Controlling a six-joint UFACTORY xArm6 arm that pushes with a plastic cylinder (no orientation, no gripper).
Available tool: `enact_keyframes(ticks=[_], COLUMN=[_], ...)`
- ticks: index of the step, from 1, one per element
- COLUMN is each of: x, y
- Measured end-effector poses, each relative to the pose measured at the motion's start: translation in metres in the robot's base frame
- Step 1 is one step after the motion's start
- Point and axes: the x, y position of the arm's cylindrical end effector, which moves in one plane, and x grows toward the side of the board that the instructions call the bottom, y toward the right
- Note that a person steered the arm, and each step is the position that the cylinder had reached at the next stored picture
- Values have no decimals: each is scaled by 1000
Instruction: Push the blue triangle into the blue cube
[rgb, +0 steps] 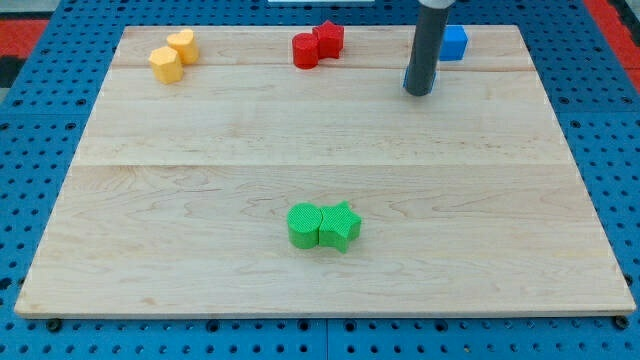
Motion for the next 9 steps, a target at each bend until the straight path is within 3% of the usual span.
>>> enact_keyframes(ticks=[1, 4, 6, 9], x=[-24, -21, 36, 58], y=[20, 16, -11, -281])
